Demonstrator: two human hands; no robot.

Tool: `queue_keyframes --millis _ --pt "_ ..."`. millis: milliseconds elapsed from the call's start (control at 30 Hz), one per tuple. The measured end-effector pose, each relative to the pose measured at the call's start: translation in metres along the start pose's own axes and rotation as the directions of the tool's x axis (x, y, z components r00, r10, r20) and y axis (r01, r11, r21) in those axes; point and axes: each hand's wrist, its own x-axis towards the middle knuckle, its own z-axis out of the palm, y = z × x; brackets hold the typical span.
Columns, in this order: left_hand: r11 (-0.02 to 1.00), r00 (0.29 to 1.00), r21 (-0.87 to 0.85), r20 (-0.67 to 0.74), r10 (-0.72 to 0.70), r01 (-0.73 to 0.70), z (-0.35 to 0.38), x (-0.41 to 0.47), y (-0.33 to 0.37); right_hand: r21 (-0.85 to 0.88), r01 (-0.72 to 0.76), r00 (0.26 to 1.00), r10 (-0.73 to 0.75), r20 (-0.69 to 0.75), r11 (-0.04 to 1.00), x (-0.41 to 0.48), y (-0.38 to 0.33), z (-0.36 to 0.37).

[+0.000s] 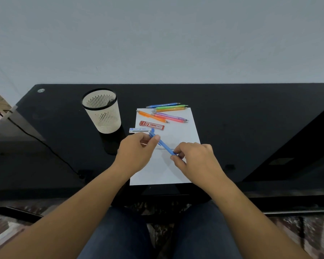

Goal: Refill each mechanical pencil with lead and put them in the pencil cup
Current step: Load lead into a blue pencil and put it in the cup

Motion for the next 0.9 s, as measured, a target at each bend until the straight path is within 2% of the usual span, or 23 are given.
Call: queue_keyframes --millis 167,233,467,600,900 --pt "0.975 0.988 -0.176 0.087 -0.125 0.139 0.009 -0.001 0.007 0.061 0.023 0.997 -0.028 0.074 0.998 -0.003 -0.003 0.003" --pt "0.982 0.986 -0.129 0.115 -0.124 0.139 0.008 0.001 0.006 0.055 0.026 0.997 -0.03 0.072 0.998 -0.003 0.001 0.001" --pt "0.997 0.988 0.052 0.15 0.043 -0.051 -0.004 0.004 0.003 0.026 0.007 1.0 -0.006 -0.03 1.0 0.003 0.015 -0.007" --pt "0.964 0.974 0.183 0.154 0.164 -0.191 -0.007 0.001 0.002 -0.002 -0.001 1.0 0.001 -0.026 1.0 0.008 0.015 -0.004" --pt "0.856 0.904 0.318 0.272 0.33 -0.408 -0.004 0.0 -0.007 0.012 0.081 0.996 -0.082 0.032 0.997 0.015 0.006 0.003"
